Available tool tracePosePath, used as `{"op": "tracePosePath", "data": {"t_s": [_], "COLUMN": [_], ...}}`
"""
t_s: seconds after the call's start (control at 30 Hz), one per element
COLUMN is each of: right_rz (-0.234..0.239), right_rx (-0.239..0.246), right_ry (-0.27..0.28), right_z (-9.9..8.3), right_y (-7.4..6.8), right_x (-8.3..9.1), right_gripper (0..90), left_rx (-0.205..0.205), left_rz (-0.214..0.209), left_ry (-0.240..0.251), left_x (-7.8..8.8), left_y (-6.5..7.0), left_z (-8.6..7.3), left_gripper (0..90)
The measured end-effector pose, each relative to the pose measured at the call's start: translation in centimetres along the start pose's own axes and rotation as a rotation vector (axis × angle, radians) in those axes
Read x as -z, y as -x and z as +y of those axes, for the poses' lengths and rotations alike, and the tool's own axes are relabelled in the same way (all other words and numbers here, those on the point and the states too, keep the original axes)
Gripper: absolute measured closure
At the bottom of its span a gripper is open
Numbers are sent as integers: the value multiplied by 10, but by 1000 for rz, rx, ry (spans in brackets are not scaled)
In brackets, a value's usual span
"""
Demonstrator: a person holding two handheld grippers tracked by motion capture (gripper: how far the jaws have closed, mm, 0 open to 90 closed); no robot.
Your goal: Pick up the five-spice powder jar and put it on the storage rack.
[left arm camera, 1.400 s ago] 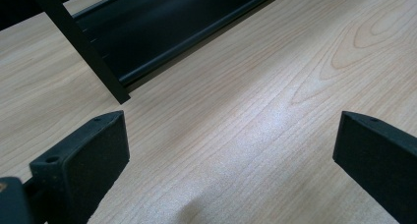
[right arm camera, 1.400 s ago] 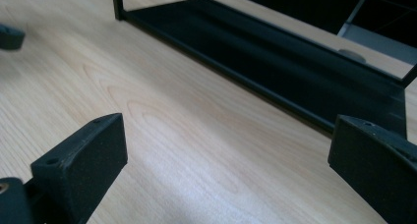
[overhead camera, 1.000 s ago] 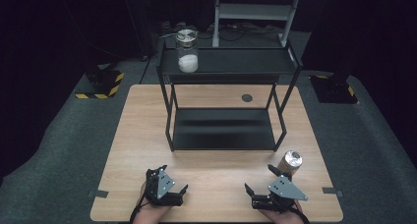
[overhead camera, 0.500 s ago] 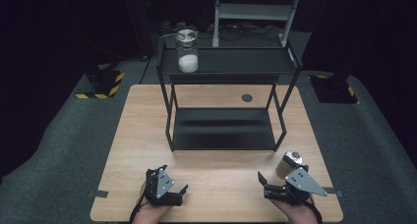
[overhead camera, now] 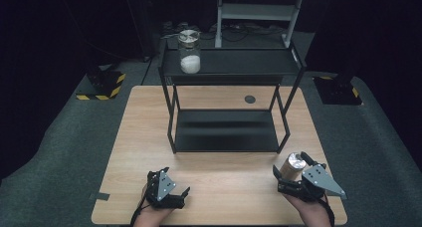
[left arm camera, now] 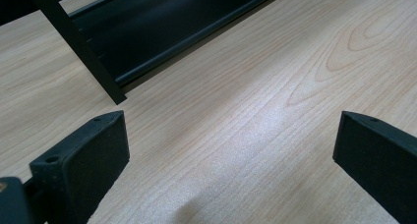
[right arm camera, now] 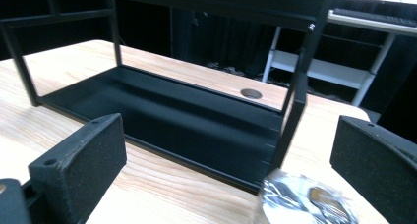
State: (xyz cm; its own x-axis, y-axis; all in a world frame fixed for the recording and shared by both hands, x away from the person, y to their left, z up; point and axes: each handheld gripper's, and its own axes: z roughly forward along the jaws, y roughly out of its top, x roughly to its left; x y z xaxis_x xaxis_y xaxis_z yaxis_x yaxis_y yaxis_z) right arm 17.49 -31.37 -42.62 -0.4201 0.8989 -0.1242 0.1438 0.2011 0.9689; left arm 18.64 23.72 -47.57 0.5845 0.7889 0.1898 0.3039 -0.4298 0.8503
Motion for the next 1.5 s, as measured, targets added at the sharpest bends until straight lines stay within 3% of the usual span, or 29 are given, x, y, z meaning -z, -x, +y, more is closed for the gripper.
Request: {"op": "tracePosePath", "data": {"t_s": [0.3, 0.73, 1.13, 1.3, 1.5], "right_rz": [-59, -77, -86, -68, -45], "right_rx": [-26, -46, -88, -123, -126], "right_ry": [-38, -94, -93, -94, -88], "right_z": [-11, -25, -33, -39, -43], "right_y": [10, 17, 25, 31, 35], "right_x": [-3, -11, -12, -13, -14], "right_gripper": [0, 0, 6, 100, 206], "left_rx": [0, 1, -5, -2, -3], "left_rz": [-2, -4, -2, -2, -4], "left_ry": [2, 1, 2, 4, 3], "left_x": [0, 0, 0, 0, 0], "left_y": [0, 0, 0, 0, 0], "left_z": [0, 0, 0, -1, -1], "left_gripper": [8, 8, 8, 8, 8]}}
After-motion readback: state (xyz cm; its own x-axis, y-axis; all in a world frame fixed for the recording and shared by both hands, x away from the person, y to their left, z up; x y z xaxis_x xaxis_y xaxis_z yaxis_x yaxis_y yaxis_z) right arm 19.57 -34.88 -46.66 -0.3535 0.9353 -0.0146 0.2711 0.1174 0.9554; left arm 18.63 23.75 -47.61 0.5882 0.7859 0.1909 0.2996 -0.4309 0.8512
